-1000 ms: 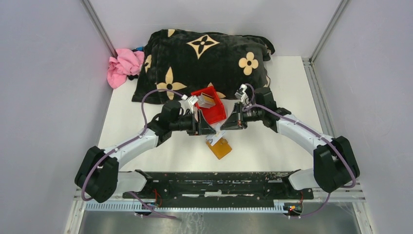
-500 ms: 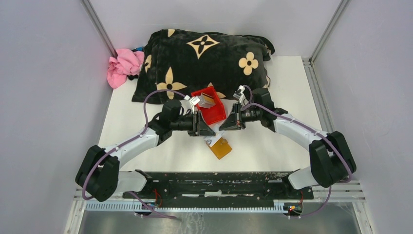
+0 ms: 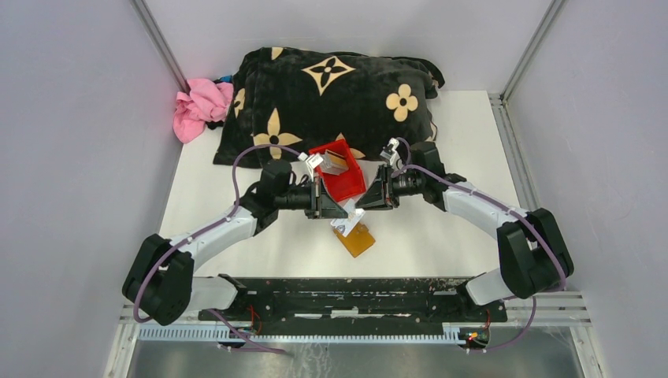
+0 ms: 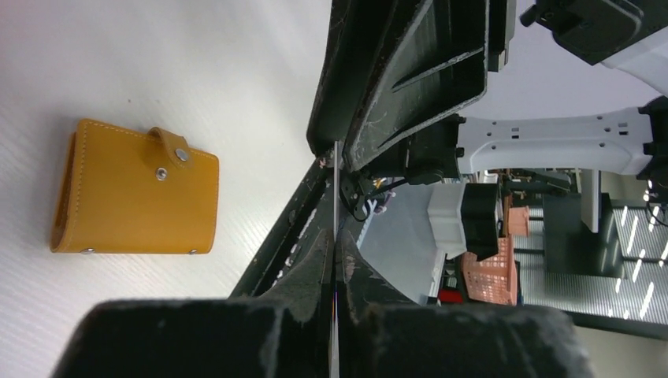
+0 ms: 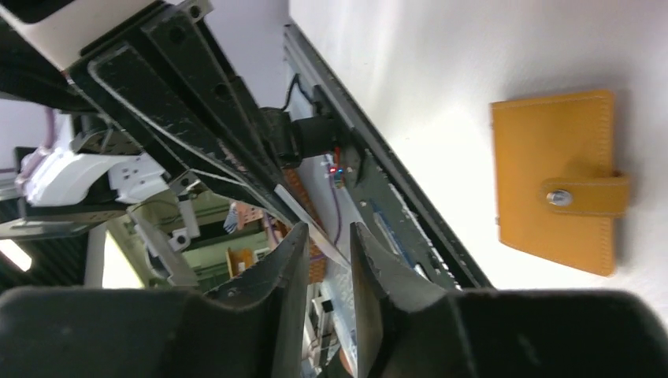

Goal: Put the credit cards into the card holder
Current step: Pick up the credit card from the storage box.

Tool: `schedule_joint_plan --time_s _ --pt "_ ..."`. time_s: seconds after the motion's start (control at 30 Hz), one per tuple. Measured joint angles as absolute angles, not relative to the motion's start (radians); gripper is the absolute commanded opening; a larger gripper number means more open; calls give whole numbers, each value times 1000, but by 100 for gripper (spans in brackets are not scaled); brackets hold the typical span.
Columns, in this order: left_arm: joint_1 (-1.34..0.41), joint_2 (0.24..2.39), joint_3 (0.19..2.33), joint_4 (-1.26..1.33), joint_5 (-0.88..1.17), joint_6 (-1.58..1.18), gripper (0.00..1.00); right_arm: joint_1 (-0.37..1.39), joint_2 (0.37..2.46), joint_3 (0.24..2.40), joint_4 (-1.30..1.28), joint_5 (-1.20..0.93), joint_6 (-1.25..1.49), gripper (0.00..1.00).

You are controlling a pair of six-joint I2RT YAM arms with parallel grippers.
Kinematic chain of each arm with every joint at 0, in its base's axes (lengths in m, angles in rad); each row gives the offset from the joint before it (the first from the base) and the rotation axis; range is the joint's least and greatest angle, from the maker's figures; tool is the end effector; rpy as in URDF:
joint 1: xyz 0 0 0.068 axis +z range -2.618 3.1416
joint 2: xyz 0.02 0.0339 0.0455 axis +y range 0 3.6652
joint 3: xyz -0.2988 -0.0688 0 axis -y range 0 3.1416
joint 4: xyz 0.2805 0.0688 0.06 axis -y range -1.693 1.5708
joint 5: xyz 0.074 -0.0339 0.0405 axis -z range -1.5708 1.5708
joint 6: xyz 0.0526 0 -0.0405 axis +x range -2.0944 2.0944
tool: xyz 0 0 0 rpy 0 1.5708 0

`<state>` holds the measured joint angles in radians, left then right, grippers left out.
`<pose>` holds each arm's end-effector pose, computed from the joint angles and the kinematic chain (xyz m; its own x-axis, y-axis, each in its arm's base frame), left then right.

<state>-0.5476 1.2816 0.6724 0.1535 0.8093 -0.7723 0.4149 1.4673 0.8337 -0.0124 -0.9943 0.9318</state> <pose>0.2348 -0.1878 0.2401 -0.9070 -0.0108 -0.4209 0.3926 0.3395 -0.8548 0.2867 0.1745 0.2312 -0.9967 0.0391 -0.0711 -0.0542 0.3314 0.9419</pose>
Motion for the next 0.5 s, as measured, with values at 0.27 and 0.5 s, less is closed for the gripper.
schedule_joint_plan --time_s 0.27,0.5 --pt "-559 1283 605 212 635 -851 3 396 1421 850 -220 -830 780 46" --pt "-631 1280 570 266 394 -967 3 403 1386 850 -241 -749 763 48"
